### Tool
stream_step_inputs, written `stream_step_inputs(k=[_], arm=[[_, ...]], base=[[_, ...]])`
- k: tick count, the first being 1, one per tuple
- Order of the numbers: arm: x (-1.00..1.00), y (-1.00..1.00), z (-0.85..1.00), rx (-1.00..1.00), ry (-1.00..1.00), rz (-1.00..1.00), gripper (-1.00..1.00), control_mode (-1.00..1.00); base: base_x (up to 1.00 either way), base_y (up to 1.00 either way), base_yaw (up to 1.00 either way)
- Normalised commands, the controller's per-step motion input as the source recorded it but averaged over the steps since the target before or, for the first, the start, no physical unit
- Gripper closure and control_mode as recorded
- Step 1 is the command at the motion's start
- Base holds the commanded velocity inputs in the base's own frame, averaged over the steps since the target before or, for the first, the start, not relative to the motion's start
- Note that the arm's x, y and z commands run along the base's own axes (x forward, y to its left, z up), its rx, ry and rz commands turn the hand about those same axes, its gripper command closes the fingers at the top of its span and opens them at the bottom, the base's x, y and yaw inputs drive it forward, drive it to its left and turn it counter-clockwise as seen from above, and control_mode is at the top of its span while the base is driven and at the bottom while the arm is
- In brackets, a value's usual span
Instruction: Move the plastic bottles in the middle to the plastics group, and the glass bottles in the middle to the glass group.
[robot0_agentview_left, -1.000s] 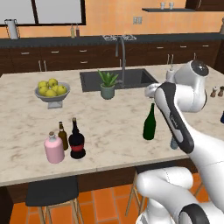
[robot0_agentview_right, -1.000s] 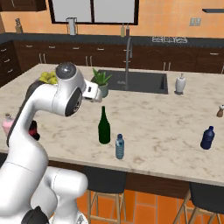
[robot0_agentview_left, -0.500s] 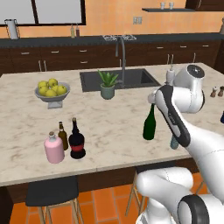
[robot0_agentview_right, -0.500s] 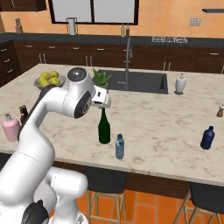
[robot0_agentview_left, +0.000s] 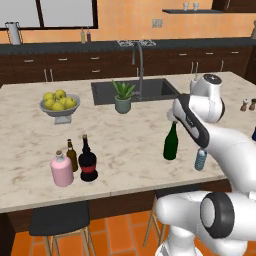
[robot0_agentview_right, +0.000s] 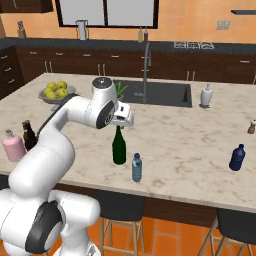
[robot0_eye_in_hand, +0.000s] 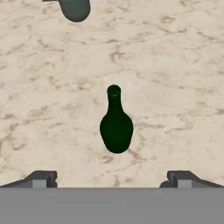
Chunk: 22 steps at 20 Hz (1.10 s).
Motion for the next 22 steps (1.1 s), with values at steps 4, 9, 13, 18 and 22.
stream_step_inputs(k=[4, 9, 13, 18, 22], arm=[[0.43, 0.0, -0.27, 0.0, 0.0, 0.0, -1.0, -1.0], [0.37, 0.02, -0.31, 0.0, 0.0, 0.0, -1.0, -1.0], [0.4, 0.01, -0.25, 0.0, 0.0, 0.0, -1.0, -1.0], [0.34, 0.0, -0.09, 0.0, 0.0, 0.0, -1.0, -1.0], [0.28, 0.0, -0.1, 0.0, 0.0, 0.0, -1.0, -1.0]], base=[[0.0, 0.0, 0.0], [0.0, 0.0, 0.0], [0.0, 0.0, 0.0], [0.0, 0.0, 0.0], [0.0, 0.0, 0.0]])
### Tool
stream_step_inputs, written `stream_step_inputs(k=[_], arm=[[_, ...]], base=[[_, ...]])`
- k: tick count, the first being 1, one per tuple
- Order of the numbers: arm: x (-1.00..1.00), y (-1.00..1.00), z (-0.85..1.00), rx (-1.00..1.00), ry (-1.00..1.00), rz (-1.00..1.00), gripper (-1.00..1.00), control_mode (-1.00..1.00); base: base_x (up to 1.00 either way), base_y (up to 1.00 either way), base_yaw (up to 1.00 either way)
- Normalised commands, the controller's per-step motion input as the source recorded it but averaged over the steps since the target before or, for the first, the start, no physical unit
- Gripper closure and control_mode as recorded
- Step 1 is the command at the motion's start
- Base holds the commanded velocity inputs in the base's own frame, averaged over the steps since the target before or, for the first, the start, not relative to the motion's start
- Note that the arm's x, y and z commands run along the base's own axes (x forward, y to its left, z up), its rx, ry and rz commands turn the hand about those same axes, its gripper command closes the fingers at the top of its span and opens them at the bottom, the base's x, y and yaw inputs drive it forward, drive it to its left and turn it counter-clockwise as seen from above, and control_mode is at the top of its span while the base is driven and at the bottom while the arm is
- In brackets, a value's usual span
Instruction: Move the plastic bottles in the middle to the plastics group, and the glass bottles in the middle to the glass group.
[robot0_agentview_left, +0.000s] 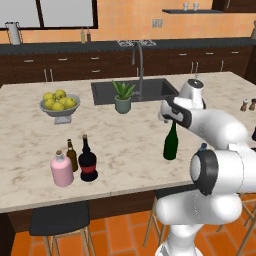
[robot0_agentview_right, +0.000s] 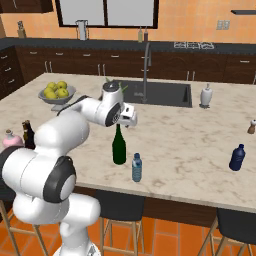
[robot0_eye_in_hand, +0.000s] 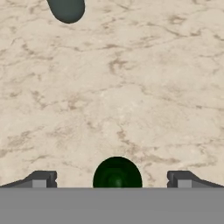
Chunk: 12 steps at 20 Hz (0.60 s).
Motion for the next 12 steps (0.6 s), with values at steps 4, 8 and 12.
stream_step_inputs(k=[4, 8, 12], arm=[[0.2, -0.02, -0.16, 0.0, 0.0, 0.0, -1.0, -1.0], [0.01, -0.04, -0.24, 0.0, 0.03, -0.01, -1.0, -1.0], [0.0, -0.02, -0.22, 0.0, 0.02, -0.03, 1.0, -1.0]], base=[[0.0, 0.0, 0.0], [0.0, 0.0, 0.0], [0.0, 0.0, 0.0]])
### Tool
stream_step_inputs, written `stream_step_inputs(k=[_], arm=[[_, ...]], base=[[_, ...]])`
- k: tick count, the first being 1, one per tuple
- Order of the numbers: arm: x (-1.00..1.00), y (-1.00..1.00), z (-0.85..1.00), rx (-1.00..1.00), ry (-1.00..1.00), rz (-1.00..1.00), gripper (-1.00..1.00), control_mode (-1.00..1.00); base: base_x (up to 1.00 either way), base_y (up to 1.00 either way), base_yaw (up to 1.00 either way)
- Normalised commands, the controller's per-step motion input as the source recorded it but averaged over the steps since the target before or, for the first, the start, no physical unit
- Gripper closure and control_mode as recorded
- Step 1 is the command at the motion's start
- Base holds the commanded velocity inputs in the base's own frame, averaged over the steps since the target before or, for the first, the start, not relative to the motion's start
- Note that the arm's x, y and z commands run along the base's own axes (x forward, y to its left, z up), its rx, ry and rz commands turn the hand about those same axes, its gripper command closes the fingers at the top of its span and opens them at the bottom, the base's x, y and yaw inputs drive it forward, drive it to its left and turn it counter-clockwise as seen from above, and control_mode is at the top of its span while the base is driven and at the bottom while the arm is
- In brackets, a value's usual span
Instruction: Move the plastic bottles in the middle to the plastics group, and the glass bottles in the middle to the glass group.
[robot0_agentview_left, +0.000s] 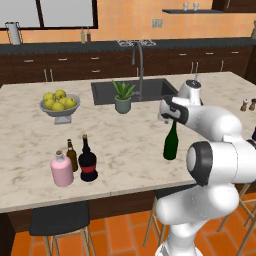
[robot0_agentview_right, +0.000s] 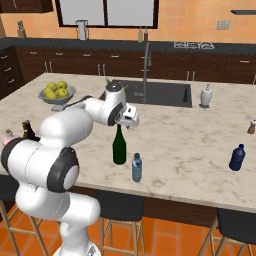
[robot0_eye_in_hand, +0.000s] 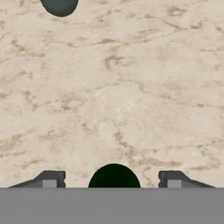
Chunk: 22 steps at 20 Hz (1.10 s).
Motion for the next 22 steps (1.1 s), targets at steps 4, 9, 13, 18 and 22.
stream_step_inputs(k=[4, 9, 13, 18, 22], arm=[[0.0, -0.02, -0.16, 0.0, 0.0, -0.04, 1.0, -1.0], [0.0, -0.01, -0.05, 0.0, 0.06, -0.09, 1.0, -1.0], [-0.2, 0.0, 0.28, 0.06, 0.0, -0.07, 1.0, -1.0], [-0.43, 0.0, 0.36, 0.05, 0.0, -0.05, 1.0, -1.0], [-0.55, 0.0, 0.26, 0.0, 0.0, -0.05, 1.0, -1.0]], base=[[0.0, 0.0, 0.0], [0.0, 0.0, 0.0], [0.0, 0.0, 0.0], [0.0, 0.0, 0.0], [0.0, 0.0, 0.0]])
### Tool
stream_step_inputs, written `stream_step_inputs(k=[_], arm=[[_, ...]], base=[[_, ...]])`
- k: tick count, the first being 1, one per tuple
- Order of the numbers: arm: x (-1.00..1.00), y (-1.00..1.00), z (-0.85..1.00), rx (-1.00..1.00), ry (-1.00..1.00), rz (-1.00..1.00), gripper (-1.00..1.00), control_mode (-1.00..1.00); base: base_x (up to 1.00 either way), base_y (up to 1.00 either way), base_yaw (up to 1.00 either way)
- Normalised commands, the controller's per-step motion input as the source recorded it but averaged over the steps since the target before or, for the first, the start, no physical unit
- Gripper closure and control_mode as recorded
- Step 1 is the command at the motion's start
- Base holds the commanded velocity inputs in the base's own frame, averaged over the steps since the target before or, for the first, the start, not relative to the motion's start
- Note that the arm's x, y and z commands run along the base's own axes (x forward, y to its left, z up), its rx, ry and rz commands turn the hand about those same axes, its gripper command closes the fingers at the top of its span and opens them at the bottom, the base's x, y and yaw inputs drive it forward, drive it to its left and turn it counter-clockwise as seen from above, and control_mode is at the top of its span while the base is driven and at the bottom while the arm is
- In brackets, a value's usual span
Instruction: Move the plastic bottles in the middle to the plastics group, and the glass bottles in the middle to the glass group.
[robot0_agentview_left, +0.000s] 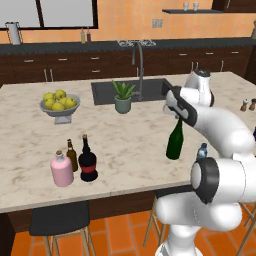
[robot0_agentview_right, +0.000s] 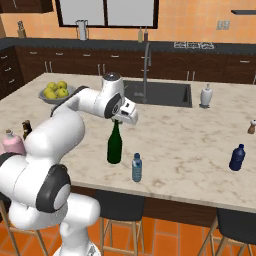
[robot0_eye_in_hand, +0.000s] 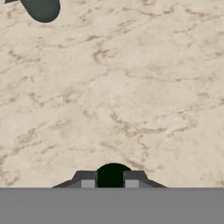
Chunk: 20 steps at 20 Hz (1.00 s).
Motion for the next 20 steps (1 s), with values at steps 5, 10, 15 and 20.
stream_step_inputs(k=[5, 10, 15, 20], arm=[[-0.63, 0.31, 0.1, 0.06, -0.01, -0.09, 1.0, -1.0], [-0.52, 0.63, 0.04, 0.01, -0.08, -0.05, 1.0, -1.0], [-0.26, 0.84, 0.07, 0.0, -0.07, 0.0, 1.0, -1.0], [0.09, 0.85, 0.06, -0.04, -0.08, 0.01, 1.0, -1.0]], base=[[0.0, 0.0, 0.0], [0.0, 0.0, 0.0], [0.0, 0.0, 0.0], [0.0, 0.0, 0.0]])
